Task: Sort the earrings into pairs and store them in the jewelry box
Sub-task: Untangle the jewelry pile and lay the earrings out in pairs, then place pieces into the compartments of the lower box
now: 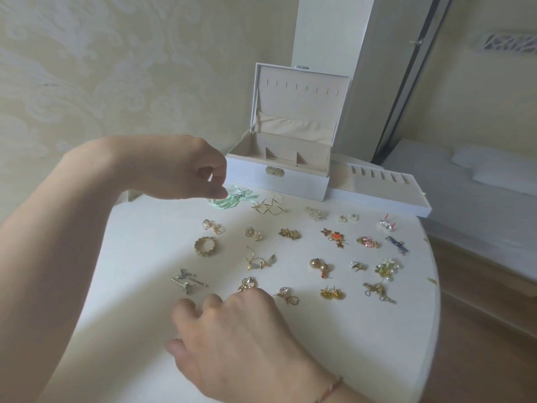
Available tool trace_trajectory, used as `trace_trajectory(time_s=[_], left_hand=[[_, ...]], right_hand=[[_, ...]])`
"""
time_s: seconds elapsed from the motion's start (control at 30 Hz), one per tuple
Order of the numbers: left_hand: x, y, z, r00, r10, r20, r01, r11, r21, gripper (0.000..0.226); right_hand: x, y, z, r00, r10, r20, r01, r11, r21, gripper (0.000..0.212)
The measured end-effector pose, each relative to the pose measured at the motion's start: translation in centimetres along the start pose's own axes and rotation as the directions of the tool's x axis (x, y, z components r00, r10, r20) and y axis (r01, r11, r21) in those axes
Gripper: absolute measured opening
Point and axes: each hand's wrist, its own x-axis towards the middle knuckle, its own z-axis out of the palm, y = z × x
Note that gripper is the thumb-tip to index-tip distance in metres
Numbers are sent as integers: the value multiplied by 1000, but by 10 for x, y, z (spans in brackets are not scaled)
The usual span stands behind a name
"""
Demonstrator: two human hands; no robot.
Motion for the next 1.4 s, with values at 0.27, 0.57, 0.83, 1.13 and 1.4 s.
trace_trajectory(time_s=[0.27,0.57,0.83,1.13,1.4], left_hand=[[8,-8,9,1000,-19,20,18,999,28,18],[50,-42,70,991,-44,-123,57,993,105,21],[71,-65,115,943,-171,-285,140,982,-126,36],[76,-77,132,805,-282,-522,100,932,-349,25],[76,-85,136,710,-330,-622,58,907,-416,32]], right_hand=[[-6,18,-28,968,-14,-249,9,1000,-21,35],[-1,52,-59,870,115,-479,18,964,264,43],[21,133,-74,897,112,-427,-58,989,137,46],[102,209,-87,953,283,-111,-303,915,-266,31],[169,227,-47,971,216,105,-150,887,-437,42]])
